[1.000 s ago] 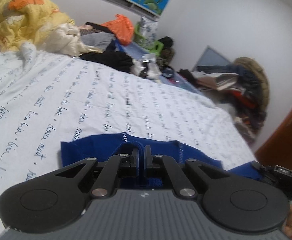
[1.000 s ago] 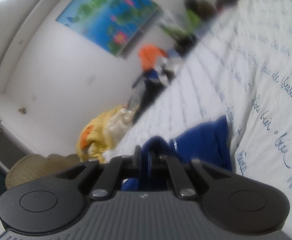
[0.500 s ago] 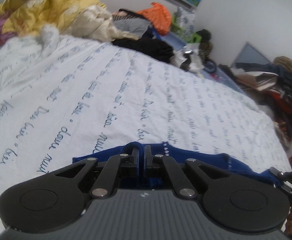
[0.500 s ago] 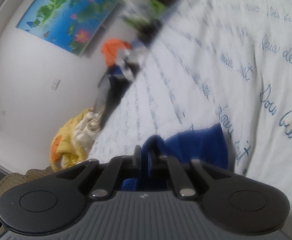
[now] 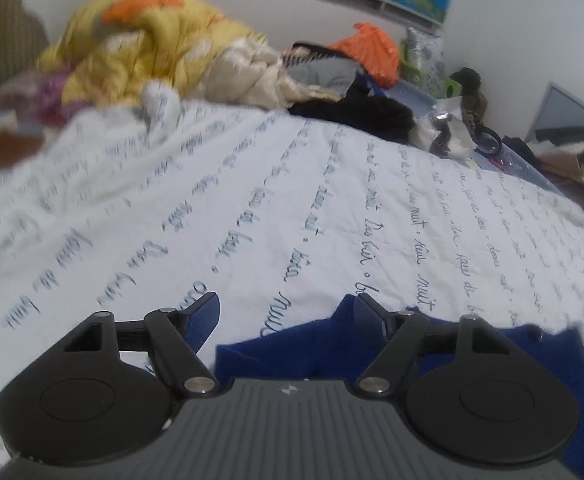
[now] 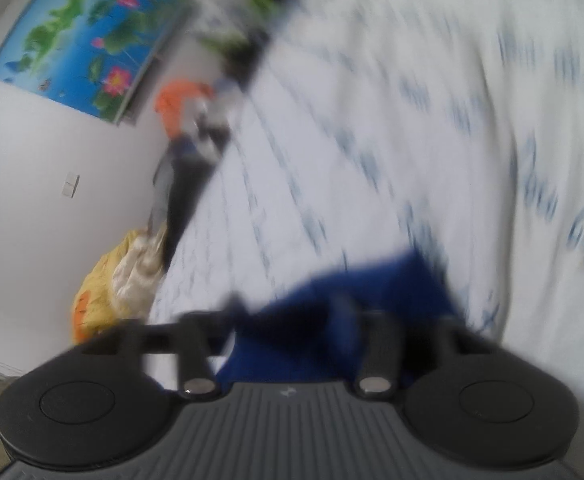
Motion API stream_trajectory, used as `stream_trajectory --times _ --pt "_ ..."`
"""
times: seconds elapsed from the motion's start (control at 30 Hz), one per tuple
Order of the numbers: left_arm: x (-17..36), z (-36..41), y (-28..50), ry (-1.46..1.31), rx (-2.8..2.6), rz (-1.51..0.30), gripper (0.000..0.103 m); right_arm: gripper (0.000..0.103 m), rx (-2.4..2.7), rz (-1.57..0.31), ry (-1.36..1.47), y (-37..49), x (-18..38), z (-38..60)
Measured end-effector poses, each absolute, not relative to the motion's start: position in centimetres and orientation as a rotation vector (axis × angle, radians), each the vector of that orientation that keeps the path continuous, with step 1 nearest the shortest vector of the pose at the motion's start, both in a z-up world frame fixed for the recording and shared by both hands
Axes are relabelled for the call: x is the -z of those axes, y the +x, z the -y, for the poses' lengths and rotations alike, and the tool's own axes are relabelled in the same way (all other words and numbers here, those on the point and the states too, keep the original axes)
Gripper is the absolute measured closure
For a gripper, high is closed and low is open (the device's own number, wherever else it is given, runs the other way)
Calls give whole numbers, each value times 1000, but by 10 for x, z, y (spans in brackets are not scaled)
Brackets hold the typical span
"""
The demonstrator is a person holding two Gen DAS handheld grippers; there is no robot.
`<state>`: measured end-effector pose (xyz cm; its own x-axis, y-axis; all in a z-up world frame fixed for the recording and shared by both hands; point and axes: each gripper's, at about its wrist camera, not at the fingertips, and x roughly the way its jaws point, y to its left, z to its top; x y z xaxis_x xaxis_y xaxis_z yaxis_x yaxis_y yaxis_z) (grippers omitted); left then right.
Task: Fold small clothes
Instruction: 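Lay the hem down and open both grippers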
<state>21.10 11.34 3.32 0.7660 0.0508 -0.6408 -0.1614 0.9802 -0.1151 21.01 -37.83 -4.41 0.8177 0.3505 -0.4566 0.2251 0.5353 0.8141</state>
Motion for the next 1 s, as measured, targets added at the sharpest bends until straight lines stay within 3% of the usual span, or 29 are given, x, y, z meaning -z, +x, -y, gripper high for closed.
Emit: stream_trajectory --times 0.13,0.37,0.5,0.63,0.83,1.0 --pt "-32 -81 197 -25 -65 -646 21 16 -137 -531 815 202 16 358" --pt "12 -61 215 174 -151 -748 22 17 -150 -772 472 226 22 298" --pt "6 -85 198 112 -186 -733 23 16 -18 -740 194 213 11 278" --pt "-7 -78 166 66 -125 -703 17 16 -97 -646 10 178 -2 246" --pt "10 -46 129 53 -71 -720 12 15 -173 -647 -149 127 16 208" --pt "32 -43 117 32 -75 -740 10 5 -105 -610 -136 111 28 216"
